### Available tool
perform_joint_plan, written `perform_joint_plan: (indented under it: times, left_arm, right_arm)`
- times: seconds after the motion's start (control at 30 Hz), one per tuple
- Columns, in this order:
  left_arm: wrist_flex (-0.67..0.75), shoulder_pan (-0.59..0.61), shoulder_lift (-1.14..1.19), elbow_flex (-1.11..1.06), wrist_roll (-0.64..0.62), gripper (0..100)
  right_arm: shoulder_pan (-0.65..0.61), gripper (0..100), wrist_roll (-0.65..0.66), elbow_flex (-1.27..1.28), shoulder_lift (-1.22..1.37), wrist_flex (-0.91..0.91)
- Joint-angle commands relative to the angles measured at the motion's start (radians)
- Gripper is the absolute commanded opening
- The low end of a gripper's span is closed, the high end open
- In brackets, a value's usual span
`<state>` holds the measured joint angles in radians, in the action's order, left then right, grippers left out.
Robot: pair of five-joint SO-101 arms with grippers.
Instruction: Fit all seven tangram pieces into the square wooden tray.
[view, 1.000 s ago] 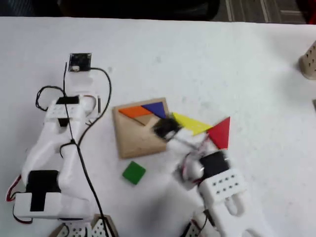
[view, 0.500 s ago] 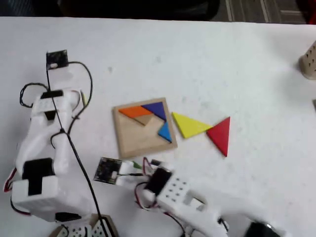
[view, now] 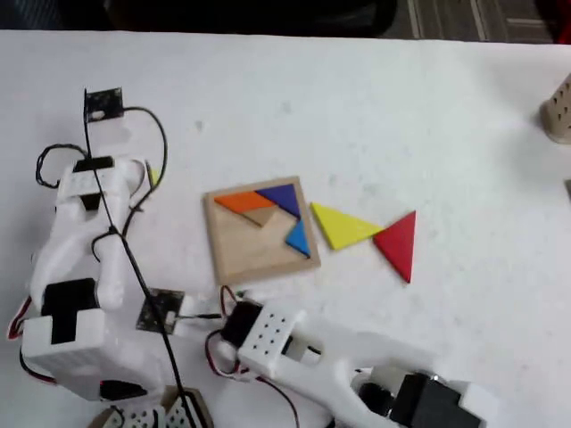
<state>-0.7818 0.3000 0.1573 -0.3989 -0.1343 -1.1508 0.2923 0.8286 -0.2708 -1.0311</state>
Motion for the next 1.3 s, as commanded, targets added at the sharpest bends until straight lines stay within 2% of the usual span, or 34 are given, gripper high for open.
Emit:
perform_joint_plan:
  times: [0.0, 0.17, 0.4, 0.63, 0.8, 1.03, 1.27]
  left_arm:
    - [-0.003, 0.002, -0.007, 0.058, -0.014, 14]
    - [-0.003, -0.005, -0.007, 0.055, -0.012, 14]
    - [-0.003, -0.007, -0.007, 0.052, -0.012, 14]
    - [-0.003, -0.007, -0.007, 0.052, -0.012, 14]
    - [-0.003, -0.007, -0.005, 0.052, -0.011, 14]
    - [-0.003, -0.007, -0.005, 0.052, -0.011, 14]
    - [-0.003, -0.013, -0.005, 0.052, -0.011, 15]
  right_arm:
    - [0.022, 34.5, -0.011, -0.061, 0.013, 0.051]
    - [0.094, 34.5, -0.009, -0.135, 0.101, 0.058]
    - [0.104, 34.4, -0.009, -0.173, 0.24, 0.079]
    - [0.097, 33.8, -0.009, -0.175, 0.251, 0.073]
    - [0.097, 26.9, -0.018, -0.176, 0.254, 0.056]
    - [0.097, 28.7, -0.121, -0.173, 0.257, 0.015]
    - [0.104, 29.2, -0.124, -0.175, 0.257, 0.036]
